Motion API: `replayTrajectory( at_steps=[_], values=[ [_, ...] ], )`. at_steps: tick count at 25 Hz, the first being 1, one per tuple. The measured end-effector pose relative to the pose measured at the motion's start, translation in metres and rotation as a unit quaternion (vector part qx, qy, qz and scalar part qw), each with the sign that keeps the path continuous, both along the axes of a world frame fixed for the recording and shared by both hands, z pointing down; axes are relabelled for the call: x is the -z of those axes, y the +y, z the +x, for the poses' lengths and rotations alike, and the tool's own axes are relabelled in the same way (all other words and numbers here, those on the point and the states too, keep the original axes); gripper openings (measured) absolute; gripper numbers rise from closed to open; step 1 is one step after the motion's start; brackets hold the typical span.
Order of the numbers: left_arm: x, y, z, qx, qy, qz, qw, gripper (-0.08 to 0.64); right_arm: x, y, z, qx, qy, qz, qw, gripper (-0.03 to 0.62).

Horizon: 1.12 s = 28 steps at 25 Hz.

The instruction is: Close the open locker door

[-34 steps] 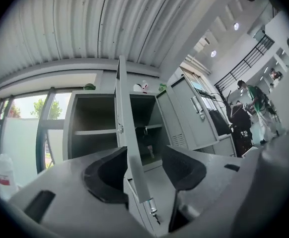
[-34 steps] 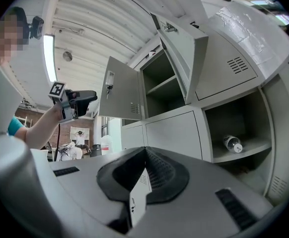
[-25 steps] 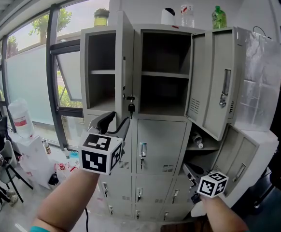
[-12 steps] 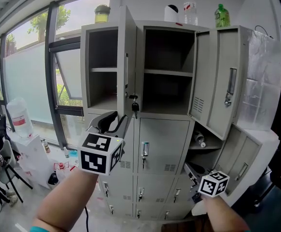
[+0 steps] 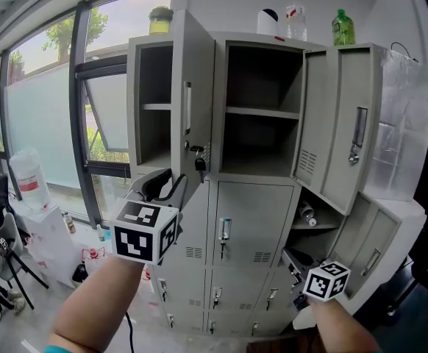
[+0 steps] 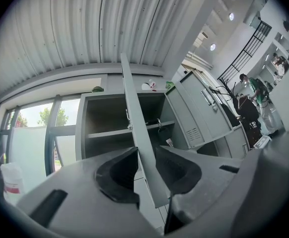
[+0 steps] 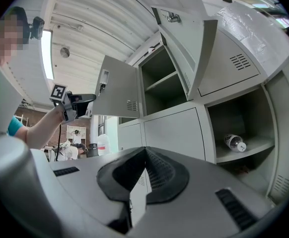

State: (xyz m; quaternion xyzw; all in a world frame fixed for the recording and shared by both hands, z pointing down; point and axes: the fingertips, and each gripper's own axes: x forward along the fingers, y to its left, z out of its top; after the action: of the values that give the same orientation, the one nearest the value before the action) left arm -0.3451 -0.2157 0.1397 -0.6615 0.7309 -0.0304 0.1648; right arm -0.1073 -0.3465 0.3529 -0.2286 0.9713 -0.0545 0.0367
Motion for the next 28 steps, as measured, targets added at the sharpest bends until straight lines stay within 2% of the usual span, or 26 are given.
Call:
replayTrajectory(
  at_steps=[20,28],
  values=[
    [-0.001,0.002,-0.087,0.002,0.048,-0.006,0.9988,0.112,-0.002,0.005,-0.022,-0.030,0.008,-0.003,1.000,-0.002],
    [0.000,-0.005,-0.120,-0.011,0.059,-0.011,0.9981,0.112,-0.003,0.012,-0.029,-0.048,0.011,-0.006,0.999,-0.002]
  ],
)
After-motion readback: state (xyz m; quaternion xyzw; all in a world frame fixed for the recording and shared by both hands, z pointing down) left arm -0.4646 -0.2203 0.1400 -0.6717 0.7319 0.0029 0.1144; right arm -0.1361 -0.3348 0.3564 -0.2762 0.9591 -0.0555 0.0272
